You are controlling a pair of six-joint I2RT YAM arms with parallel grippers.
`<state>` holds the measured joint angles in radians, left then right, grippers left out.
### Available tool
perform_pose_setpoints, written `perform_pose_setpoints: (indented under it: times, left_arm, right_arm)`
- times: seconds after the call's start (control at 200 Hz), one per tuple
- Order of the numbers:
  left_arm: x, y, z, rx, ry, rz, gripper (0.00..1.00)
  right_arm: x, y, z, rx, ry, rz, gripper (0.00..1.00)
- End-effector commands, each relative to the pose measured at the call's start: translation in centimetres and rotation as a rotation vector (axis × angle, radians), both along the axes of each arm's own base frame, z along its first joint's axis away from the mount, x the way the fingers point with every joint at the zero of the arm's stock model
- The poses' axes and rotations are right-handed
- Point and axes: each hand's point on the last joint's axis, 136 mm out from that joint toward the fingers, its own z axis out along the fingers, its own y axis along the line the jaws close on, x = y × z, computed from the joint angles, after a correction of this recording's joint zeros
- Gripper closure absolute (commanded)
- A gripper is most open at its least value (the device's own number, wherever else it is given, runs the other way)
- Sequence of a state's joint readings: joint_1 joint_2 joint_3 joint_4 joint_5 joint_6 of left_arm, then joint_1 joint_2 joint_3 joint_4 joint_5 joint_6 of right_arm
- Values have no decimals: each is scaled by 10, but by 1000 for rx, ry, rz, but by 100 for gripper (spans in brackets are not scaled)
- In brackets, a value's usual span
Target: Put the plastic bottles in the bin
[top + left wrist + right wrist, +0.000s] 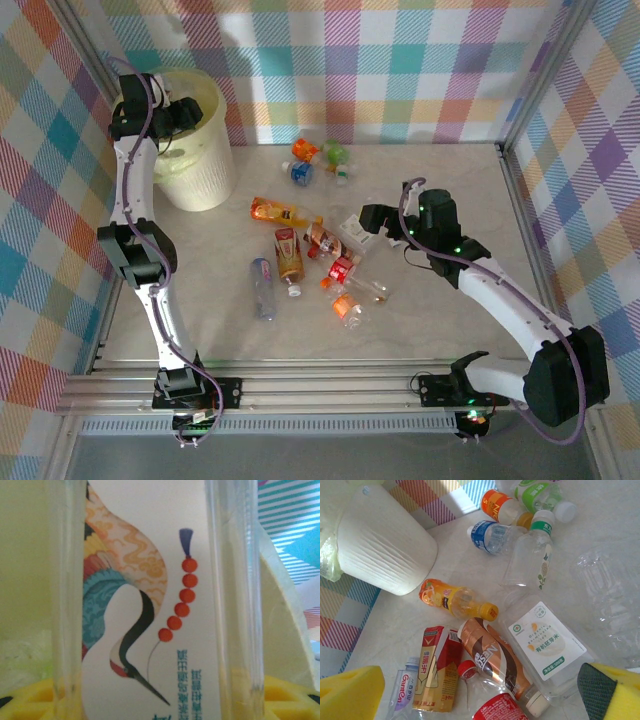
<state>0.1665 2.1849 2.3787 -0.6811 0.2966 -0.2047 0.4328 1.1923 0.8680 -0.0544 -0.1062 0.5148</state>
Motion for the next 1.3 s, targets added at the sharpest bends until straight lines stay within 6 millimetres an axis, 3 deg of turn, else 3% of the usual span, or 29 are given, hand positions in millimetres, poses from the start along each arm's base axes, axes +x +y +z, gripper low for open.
perform_pose_setpoints:
  times: [0.0, 0.305, 0.57, 0.735, 1.295]
  left_arm:
    - [-6, -13, 12, -79, -15, -54, 56]
    - [5, -39, 7, -200, -42, -184, 47]
    - [16, -45, -3, -256, -45, -212, 41]
    - [19, -45, -1, -273, -58, -212, 30]
    - [10, -39, 17, -202, -79, -190, 18]
  right_arm:
    - [0, 6, 15, 11, -26, 26, 0]
    - [-1, 5, 15, 13, -25, 27, 0]
    - [0, 5, 17, 12, -32, 25, 0]
    - [-1, 5, 15, 14, -24, 26, 0]
    - [-2, 3, 1, -6, 13, 19, 0]
